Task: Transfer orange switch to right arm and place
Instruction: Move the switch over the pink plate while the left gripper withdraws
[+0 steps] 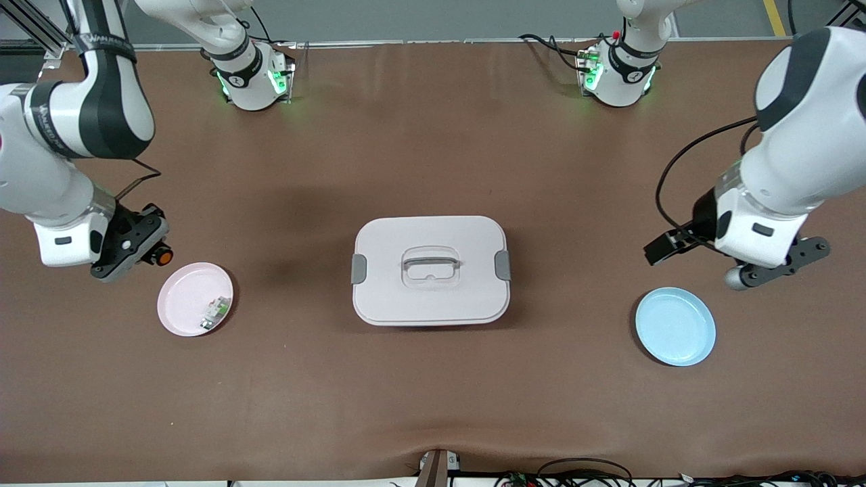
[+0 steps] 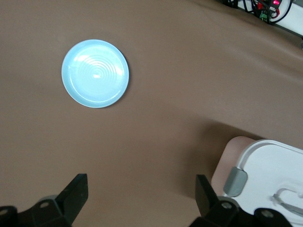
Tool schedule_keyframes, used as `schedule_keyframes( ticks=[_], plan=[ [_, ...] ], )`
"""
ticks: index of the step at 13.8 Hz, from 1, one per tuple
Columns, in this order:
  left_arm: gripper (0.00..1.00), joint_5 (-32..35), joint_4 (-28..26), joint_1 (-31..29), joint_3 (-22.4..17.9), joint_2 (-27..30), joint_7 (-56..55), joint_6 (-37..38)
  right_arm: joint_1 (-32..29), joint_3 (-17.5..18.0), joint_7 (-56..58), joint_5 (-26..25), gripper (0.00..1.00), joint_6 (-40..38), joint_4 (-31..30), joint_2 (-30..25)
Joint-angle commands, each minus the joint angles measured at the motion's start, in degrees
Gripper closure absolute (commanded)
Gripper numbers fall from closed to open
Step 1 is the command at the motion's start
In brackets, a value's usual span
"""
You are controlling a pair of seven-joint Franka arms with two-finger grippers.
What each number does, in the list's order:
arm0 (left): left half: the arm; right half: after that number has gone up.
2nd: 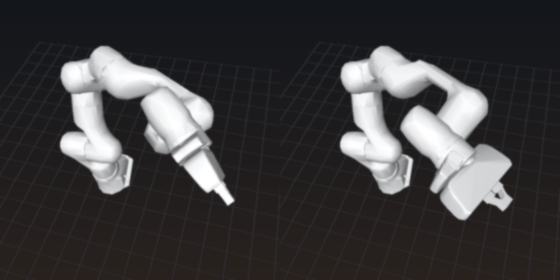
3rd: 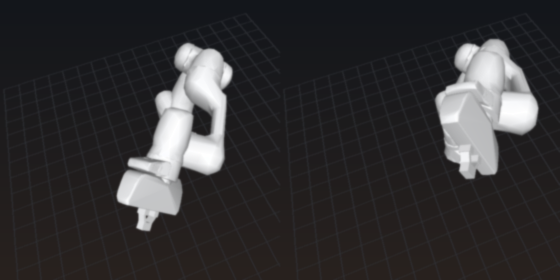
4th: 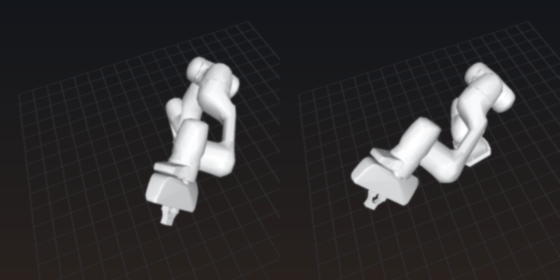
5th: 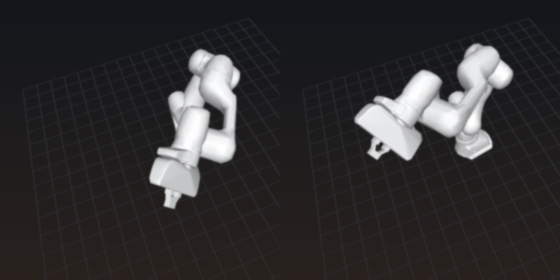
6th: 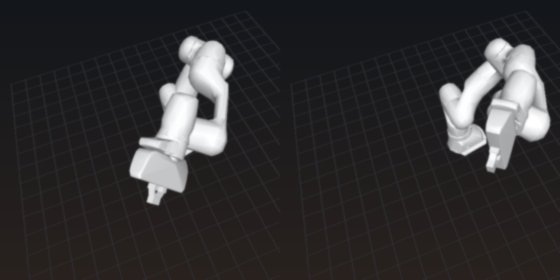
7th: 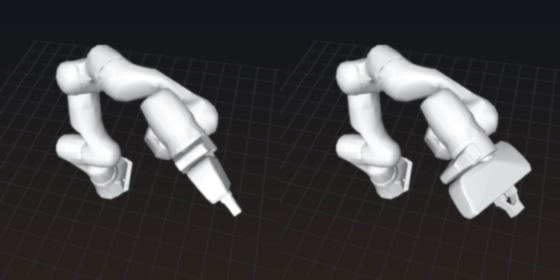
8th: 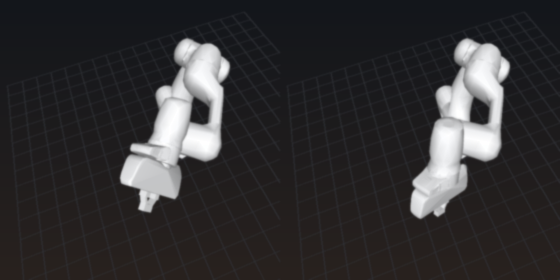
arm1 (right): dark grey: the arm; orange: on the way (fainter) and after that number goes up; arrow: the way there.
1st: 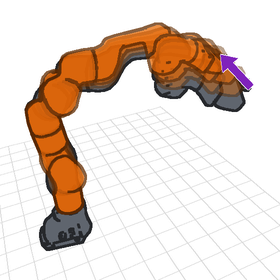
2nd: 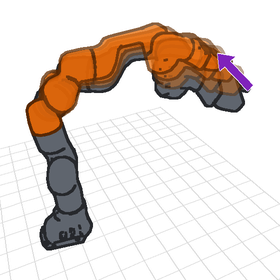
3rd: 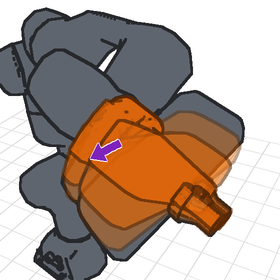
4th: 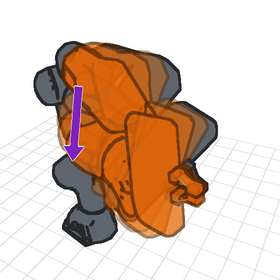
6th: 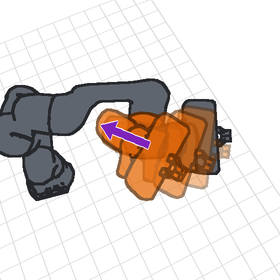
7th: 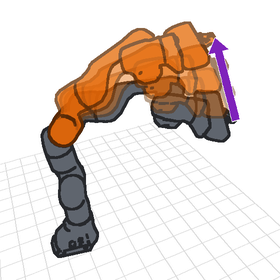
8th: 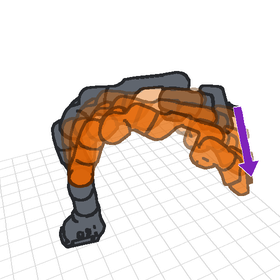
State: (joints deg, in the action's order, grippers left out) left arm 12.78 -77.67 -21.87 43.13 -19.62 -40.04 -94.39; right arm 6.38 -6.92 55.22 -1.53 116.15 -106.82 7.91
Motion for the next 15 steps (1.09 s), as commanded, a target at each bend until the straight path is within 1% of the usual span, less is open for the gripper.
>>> schedule_keyframes(
  ticks=[1, 3, 4, 5, 6, 7, 8, 11, 12, 13, 14, 15],
  plan=[
    [0.00, 1.02, -0.46, -2.64, 0.38, 3.88, 4.95, 3.94, -3.91, 1.12, 7.43, -0.93, 1.00, 3.63, 0.04, 3.59],
    [0.00, 0.67, -0.46, -4.92, 0.46, 5.20, 10.57, 4.74, -5.85, 1.12, 10.51, -0.93, 1.00, 6.44, 0.04, 6.58],
    [0.00, 0.32, -0.46, -5.81, 0.46, 6.77, 12.94, 4.74, -6.64, 1.12, 11.39, -0.93, 1.00, 8.02, 0.04, 7.99],
    [0.00, -0.03, -0.55, -5.73, 0.29, 8.00, 14.88, 4.74, -7.43, 1.21, 13.14, -0.85, 1.00, 9.78, 0.04, 9.39],
    [0.00, -0.04, -0.81, -5.55, -0.41, 9.23, 16.90, 4.83, -7.61, 1.21, 14.99, -0.67, 1.00, 11.19, 0.04, 10.54],
    [0.00, -0.38, -0.90, -4.77, -2.24, 10.03, 19.27, 6.05, -7.70, 1.21, 15.70, -0.24, 1.00, 12.07, 0.04, 11.68],
    [0.00, -1.60, -0.90, -1.80, -5.83, 11.34, 21.82, 7.28, -7.79, 1.21, 15.71, -0.06, 1.00, 12.69, 0.04, 12.48],
    [0.00, -6.61, -2.56, 9.97, -21.46, 15.30, 26.14, 9.66, -7.61, 1.38, 15.97, -0.05, 1.00, 14.71, 0.30, 14.85],
    [0.00, -8.02, -4.23, 13.05, -25.34, 16.70, 26.50, 9.67, -7.61, 1.47, 16.15, 0.12, 1.00, 14.98, 0.39, 15.64],
    [0.00, -8.29, -6.07, 16.47, -28.94, 18.46, 27.63, 9.32, -7.52, 1.56, 16.24, 0.12, 1.00, 15.94, 0.39, 16.26],
    [0.00, -8.38, -7.39, 18.77, -31.68, 19.61, 28.69, 9.23, -7.44, 1.64, 16.24, 0.21, 1.00, 16.73, 0.39, 16.79],
    [0.00, -8.47, -8.10, 19.49, -32.75, 20.31, 29.74, 9.23, -7.44, 1.65, 16.24, 0.21, 1.00, 17.17, 0.39, 17.40]
  ],
)
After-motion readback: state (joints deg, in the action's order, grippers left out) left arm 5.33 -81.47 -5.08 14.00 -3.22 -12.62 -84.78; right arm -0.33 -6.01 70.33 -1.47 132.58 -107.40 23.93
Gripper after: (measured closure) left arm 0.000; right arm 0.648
